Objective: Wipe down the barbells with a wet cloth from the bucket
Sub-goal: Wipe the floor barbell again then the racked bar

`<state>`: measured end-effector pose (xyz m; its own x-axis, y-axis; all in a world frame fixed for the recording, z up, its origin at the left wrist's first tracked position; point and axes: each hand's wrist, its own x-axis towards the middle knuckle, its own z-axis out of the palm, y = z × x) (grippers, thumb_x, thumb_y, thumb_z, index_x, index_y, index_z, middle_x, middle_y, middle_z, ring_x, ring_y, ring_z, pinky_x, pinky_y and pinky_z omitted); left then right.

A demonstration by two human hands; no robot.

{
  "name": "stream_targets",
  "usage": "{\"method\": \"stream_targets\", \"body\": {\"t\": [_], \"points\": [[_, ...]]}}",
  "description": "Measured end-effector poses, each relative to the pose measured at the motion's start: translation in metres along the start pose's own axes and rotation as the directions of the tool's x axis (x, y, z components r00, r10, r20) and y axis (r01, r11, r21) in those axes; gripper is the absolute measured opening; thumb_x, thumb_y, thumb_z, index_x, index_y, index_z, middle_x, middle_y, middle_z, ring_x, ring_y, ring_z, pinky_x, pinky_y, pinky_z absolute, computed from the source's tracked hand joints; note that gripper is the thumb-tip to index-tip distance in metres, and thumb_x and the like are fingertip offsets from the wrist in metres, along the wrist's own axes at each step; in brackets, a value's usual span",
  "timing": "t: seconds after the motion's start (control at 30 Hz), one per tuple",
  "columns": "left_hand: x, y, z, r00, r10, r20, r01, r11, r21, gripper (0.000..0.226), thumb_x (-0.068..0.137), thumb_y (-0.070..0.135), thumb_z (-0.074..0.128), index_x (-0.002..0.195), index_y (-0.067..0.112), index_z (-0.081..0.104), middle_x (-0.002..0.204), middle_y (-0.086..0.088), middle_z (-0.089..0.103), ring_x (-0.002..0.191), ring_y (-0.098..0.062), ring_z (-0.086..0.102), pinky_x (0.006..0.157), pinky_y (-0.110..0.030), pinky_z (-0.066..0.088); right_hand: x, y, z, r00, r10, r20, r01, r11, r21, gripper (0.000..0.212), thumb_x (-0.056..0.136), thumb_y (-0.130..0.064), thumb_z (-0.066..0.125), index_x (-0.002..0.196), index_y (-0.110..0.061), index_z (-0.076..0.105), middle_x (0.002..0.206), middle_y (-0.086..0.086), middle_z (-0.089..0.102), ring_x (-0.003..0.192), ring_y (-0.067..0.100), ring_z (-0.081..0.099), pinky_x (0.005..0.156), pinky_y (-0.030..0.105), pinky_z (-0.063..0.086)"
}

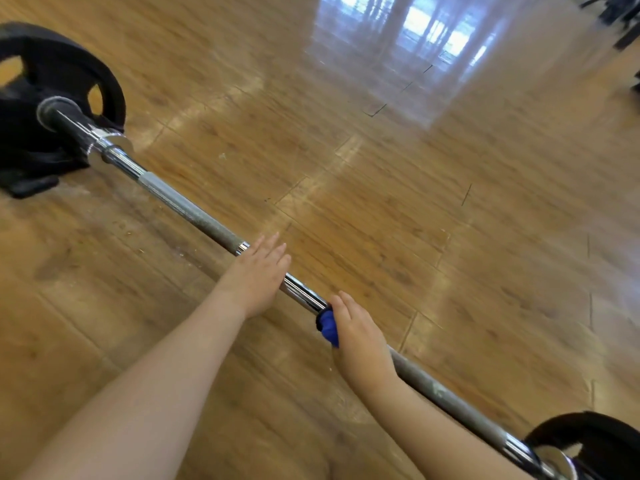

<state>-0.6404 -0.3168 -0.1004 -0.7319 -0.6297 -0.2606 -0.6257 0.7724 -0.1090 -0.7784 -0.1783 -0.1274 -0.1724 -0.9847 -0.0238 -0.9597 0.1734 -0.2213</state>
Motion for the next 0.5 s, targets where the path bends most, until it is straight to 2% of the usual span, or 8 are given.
{"method": "stream_targets", "body": {"t": [0.07,0.13,0.2,0.3,0.4,0.5], "points": [[0.000,0.009,0.002,1.000,-0.010,-0.001,0.010,1.000,-0.006,0.057,0.100,0.019,0.030,0.150,0.007,0.006,0.159,-0.010,0.002,0.146,-0.028,-0.009,0.116,-0.038,-0.007,-0.009,0.003,-0.003,1.000,0.025,0.010,-0.025,1.000,-0.008,0.077,0.036,0.004,0.086,0.109,-0.006,0.064,0.110,0.011,0.066,0.089,0.024,0.068,0.070,0.027,0.055],[0.000,0.014,0.001,1.000,0.008,0.003,-0.008,1.000,0.002,0.056,0.100,0.019,0.030,0.150,0.007,0.006,0.159,-0.011,0.001,0.146,-0.028,-0.009,0.116,-0.038,-0.006,-0.010,0.003,-0.003,0.999,0.048,-0.021,-0.048,0.999,-0.010,0.076,0.035,0.002,0.088,0.107,-0.006,0.065,0.107,0.010,0.067,0.087,0.023,0.069,0.070,0.026,0.054],[0.002,0.017,-0.003,0.999,0.050,0.008,-0.050,0.998,0.022,0.054,0.101,0.017,0.029,0.150,0.006,0.008,0.159,-0.011,0.003,0.146,-0.027,-0.007,0.117,-0.037,-0.004,-0.008,0.000,-0.006,0.999,0.045,0.006,-0.045,0.999,0.009,0.067,0.048,0.004,0.083,0.111,-0.006,0.062,0.112,0.009,0.064,0.091,0.024,0.067,0.071,0.027,0.053],[0.005,0.028,-0.009,0.992,0.126,0.014,-0.127,0.992,0.008,0.051,0.101,0.013,0.026,0.149,0.006,0.011,0.159,-0.010,0.004,0.146,-0.025,-0.006,0.118,-0.036,-0.001,-0.003,0.002,-0.021,0.993,-0.001,0.119,0.005,1.000,-0.027,0.050,0.080,0.002,0.058,0.128,-0.006,0.045,0.128,0.006,0.049,0.109,0.024,0.053,0.083,0.028,0.044],[0.004,0.049,-0.016,0.979,0.197,0.058,-0.197,0.980,0.006,0.049,0.101,0.009,0.024,0.149,0.005,0.013,0.159,-0.010,0.006,0.146,-0.025,-0.005,0.118,-0.036,-0.001,0.009,0.010,-0.036,0.953,-0.121,0.279,0.172,0.971,-0.165,0.043,0.089,-0.004,0.049,0.130,-0.006,0.037,0.127,0.008,0.046,0.106,0.024,0.054,0.077,0.027,0.038],[0.004,0.059,-0.020,0.984,0.155,0.087,-0.153,0.988,-0.033,0.050,0.100,0.009,0.025,0.148,0.005,0.014,0.159,-0.011,0.006,0.146,-0.026,-0.005,0.118,-0.037,-0.001,0.022,0.015,-0.049,0.857,-0.167,0.488,0.306,0.926,-0.220,0.047,0.092,-0.012,0.051,0.135,-0.004,0.031,0.131,0.011,0.044,0.104,0.027,0.057,0.075,0.030,0.043]]}}
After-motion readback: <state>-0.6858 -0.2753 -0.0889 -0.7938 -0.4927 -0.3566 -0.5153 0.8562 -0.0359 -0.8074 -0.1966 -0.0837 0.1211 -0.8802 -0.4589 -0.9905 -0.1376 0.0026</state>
